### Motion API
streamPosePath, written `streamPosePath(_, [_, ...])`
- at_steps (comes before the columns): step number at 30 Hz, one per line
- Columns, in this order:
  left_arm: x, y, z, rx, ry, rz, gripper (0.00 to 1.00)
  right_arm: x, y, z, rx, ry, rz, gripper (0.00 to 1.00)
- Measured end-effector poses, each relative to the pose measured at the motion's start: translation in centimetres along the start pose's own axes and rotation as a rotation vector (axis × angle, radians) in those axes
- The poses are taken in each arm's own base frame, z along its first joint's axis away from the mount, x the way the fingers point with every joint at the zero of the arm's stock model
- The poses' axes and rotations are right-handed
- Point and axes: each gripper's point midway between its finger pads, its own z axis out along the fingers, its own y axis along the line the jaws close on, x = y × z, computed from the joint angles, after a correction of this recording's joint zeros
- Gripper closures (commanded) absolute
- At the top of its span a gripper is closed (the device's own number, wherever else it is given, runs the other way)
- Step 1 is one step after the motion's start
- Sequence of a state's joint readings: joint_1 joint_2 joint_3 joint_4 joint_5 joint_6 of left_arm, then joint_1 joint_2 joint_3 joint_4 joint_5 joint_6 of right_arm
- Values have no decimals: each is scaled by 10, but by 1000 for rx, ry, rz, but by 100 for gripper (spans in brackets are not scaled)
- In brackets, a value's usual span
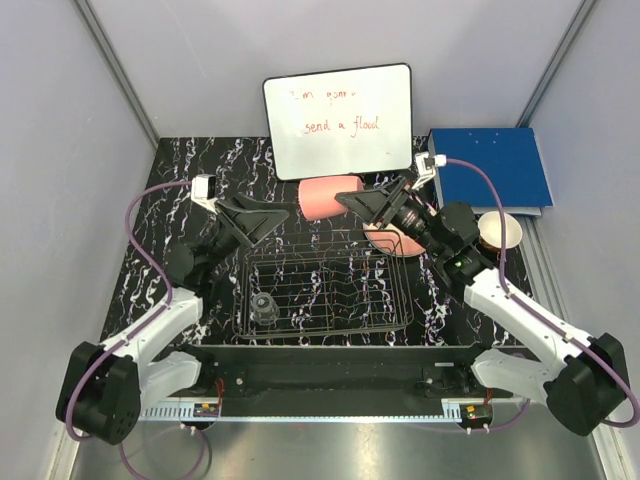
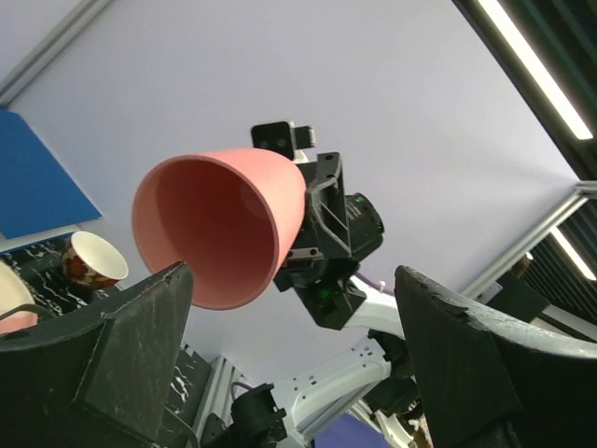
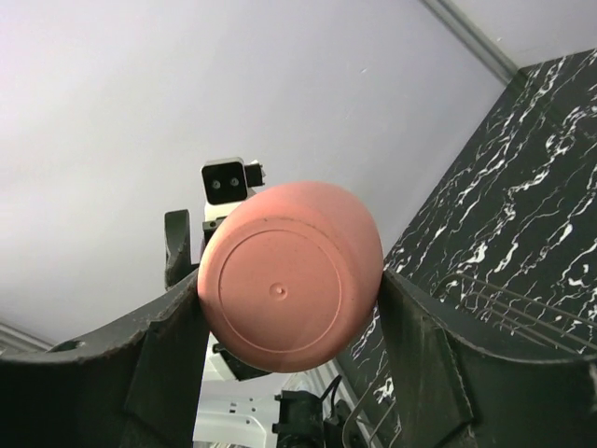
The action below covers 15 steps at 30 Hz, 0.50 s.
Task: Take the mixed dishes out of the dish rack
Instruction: Pick up the cup from the dish rack.
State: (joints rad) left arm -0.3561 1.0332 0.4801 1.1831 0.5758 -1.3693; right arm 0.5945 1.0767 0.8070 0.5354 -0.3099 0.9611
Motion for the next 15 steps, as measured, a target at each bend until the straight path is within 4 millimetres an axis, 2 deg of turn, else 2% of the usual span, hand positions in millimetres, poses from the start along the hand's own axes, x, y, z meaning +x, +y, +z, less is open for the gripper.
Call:
streamPosePath(6, [5,1,2,16,22,-26,10,15,-14,14,-16,54,53,100])
streamPosePath(10, [11,3,9,21,51,-60,22,31,-35,24,8,102,104,100])
streamPosePath(13, [14,8,14,13,72,-81,49,34,-36,28,0,114,126,100])
streamPosePath(14, [15,9,16,12,83,-86,65,34,-34,28,-10,116,127,100])
streamPosePath(15, [16,9,18,11,92,-90,78,34,-32,28,-17,116,129,100])
